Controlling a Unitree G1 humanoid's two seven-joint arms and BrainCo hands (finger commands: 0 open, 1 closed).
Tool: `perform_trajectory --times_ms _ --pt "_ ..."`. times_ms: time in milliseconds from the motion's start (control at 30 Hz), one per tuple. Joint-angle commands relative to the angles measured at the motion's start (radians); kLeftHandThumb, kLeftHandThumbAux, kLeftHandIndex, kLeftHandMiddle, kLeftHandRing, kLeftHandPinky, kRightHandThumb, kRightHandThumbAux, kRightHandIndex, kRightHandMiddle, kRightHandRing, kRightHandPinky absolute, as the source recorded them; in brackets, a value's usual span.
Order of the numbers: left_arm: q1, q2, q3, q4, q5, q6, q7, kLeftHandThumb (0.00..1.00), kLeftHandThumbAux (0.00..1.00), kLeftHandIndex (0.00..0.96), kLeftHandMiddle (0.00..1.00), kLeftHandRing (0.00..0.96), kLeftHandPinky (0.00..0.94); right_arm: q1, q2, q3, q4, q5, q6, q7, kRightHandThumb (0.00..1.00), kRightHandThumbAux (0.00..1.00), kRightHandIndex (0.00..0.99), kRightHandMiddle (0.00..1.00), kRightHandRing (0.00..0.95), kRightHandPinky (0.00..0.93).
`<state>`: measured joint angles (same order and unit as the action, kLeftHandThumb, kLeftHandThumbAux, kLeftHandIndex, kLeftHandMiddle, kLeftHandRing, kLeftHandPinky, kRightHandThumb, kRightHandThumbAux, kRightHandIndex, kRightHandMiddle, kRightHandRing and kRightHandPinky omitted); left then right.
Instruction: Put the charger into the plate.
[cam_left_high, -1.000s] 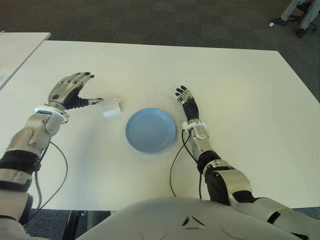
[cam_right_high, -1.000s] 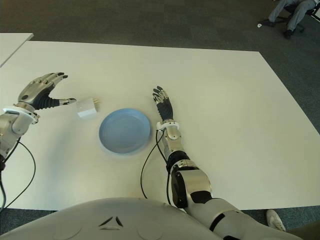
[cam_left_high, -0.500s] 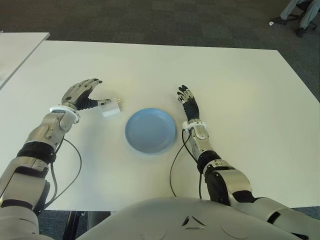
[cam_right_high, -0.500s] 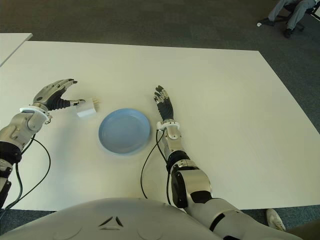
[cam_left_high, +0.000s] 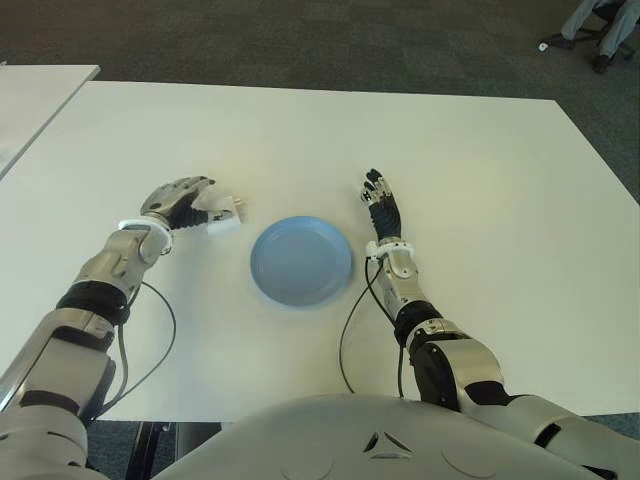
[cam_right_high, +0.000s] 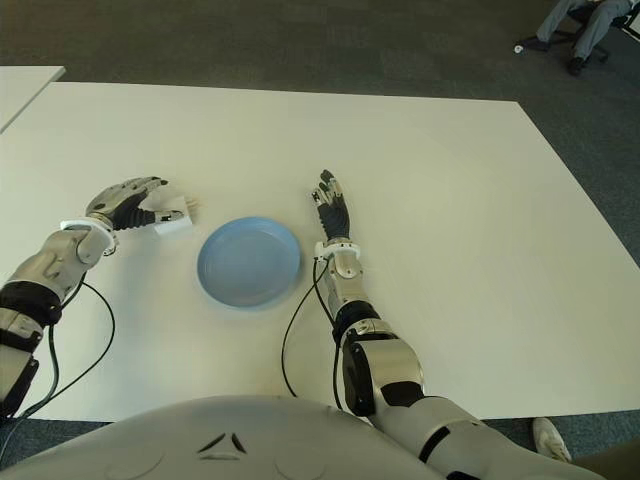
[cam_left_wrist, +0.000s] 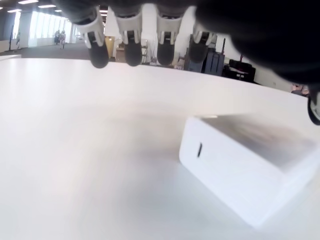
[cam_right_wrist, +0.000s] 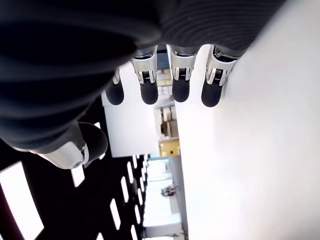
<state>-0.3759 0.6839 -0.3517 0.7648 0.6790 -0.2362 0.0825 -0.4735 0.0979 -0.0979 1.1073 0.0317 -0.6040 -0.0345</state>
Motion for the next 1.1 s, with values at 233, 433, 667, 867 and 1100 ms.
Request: perform_trajectory --times_ms 233,433,667,867,1100 --pt "0.005 -0.004 -0.062 -0.026 0.035 0.053 -0.120 0.212 0.188 0.000 0.000 0.000 0.000 0.035 0.033 -0.011 0.023 0.014 0.047 -0.020 0.000 0.488 0.019 0.013 0.008 0.045" --pt "0.008 0.002 -0.081 -0.024 0.037 0.046 -0.145 0.203 0.189 0.000 0.000 0.000 0.000 0.038 0.034 -0.008 0.020 0.013 0.044 -0.017 0.000 0.487 0.019 0.013 0.006 0.048" --pt "0.034 0.018 -0.095 -0.072 0.037 0.041 -0.174 0.191 0.209 0.000 0.000 0.000 0.000 0.044 0.034 -0.007 0.012 0.016 0.036 -0.005 0.000 0.511 0.035 0.018 0.008 0.053" --pt "0.053 0.032 -0.106 -0.116 0.046 0.034 -0.197 0.178 0.229 0.000 0.000 0.000 0.000 0.047 0.032 -0.004 0.009 0.013 0.036 -0.002 0.000 0.518 0.042 0.018 0.006 0.049" --pt "0.064 0.045 -0.118 -0.143 0.052 0.021 -0.195 0.163 0.247 0.000 0.000 0.000 0.000 0.047 0.030 -0.004 0.007 0.014 0.037 0.002 0.000 0.520 0.045 0.021 0.009 0.055"
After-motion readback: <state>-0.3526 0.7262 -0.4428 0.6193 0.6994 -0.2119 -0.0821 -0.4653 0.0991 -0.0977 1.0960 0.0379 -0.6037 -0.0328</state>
